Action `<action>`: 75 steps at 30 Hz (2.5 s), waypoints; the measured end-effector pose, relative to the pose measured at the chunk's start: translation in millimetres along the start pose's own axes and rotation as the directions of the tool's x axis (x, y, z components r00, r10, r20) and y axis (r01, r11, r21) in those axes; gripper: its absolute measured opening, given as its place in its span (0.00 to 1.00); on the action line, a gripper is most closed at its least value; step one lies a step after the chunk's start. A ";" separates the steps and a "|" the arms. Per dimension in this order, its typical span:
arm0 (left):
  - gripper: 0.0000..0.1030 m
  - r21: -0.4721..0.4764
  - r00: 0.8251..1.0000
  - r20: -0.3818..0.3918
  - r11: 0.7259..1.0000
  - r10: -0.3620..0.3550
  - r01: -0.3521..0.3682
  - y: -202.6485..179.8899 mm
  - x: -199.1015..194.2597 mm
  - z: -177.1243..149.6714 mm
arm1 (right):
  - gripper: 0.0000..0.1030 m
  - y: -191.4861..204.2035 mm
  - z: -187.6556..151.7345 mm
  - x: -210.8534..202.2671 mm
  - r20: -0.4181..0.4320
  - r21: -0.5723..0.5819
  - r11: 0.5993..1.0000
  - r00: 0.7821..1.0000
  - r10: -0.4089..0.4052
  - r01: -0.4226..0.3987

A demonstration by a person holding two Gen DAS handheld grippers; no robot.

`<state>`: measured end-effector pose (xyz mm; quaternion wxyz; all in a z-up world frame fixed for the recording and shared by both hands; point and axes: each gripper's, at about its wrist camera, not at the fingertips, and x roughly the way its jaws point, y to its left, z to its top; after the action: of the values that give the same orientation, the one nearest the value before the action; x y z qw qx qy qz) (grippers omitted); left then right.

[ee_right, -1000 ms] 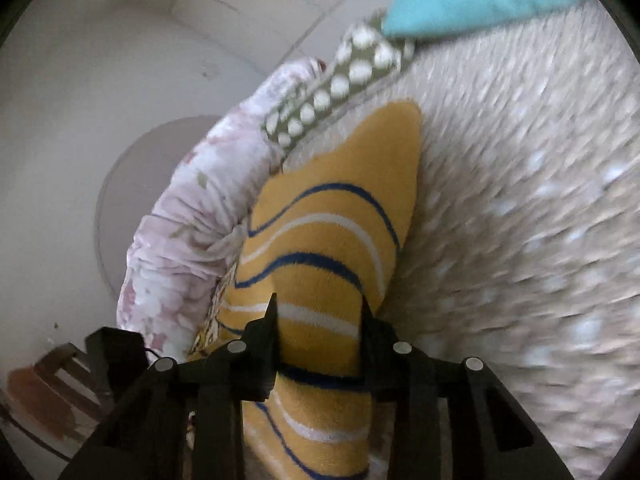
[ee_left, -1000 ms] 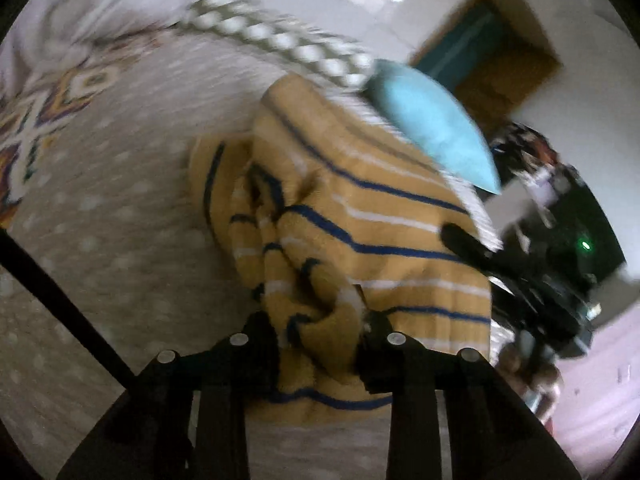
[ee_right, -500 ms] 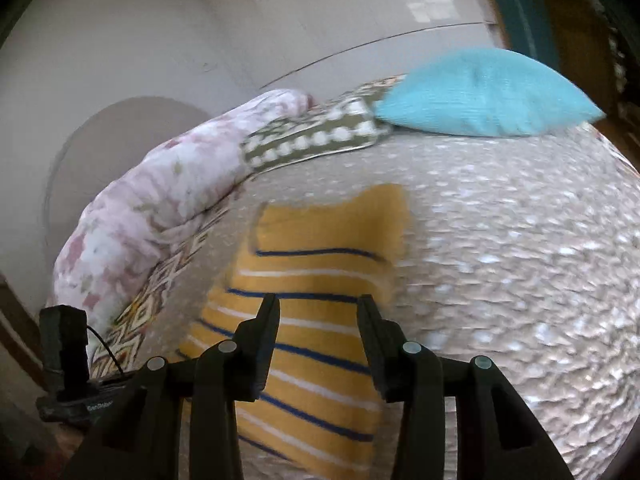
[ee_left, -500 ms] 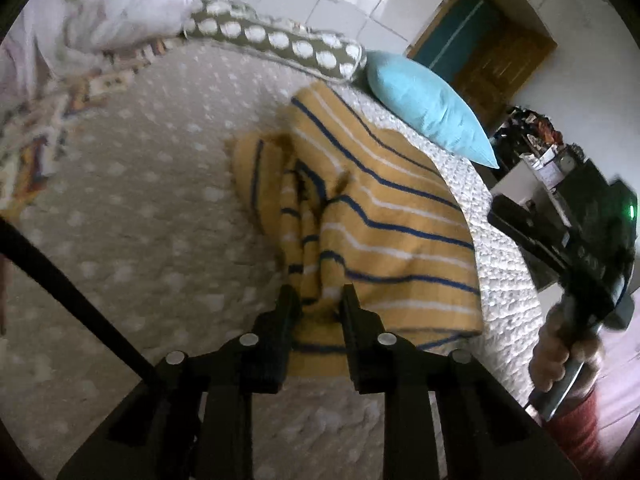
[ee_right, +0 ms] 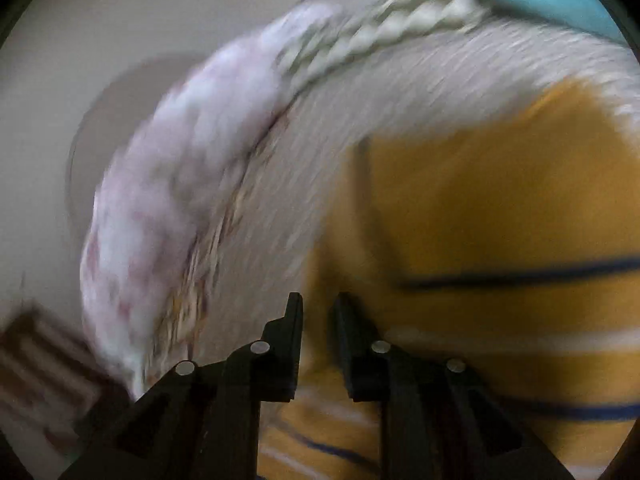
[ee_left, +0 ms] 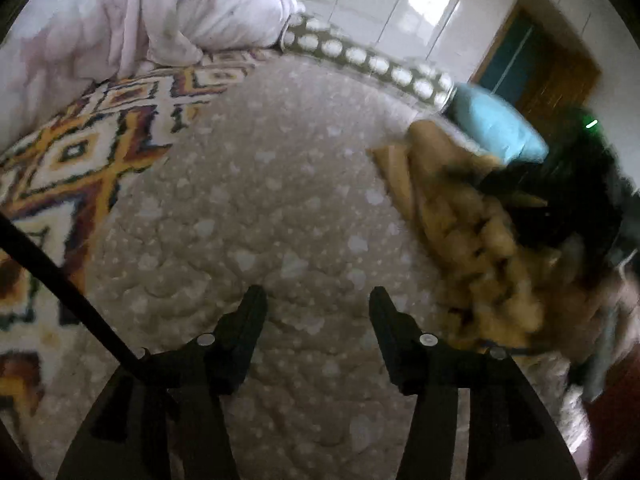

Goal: Fold small clothes

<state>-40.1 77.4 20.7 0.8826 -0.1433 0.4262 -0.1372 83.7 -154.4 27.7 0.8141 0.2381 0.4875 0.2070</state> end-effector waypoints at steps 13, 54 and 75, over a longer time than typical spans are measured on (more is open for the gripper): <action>0.70 0.125 0.998 0.012 0.991 0.056 -0.057 -22.1 8.5 -7.5 | 0.20 50.4 -44.4 -63.2 0.151 -0.187 0.974 0.983 -0.101 0.129; 0.79 0.279 0.967 0.002 0.929 0.253 -0.243 -49.5 23.6 -12.1 | 0.43 -78.6 -214.5 -230.5 0.371 0.163 0.870 0.788 -0.491 0.465; 1.00 0.241 0.941 -0.058 0.919 0.334 -0.311 -43.8 30.4 -3.7 | 0.65 -79.9 -202.4 -197.8 0.323 0.102 0.795 0.737 -0.594 0.597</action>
<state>-30.1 25.5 13.1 0.8817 0.0382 0.4682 -0.0449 -175.3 -293.3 34.9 0.9095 0.0981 0.3897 -0.1063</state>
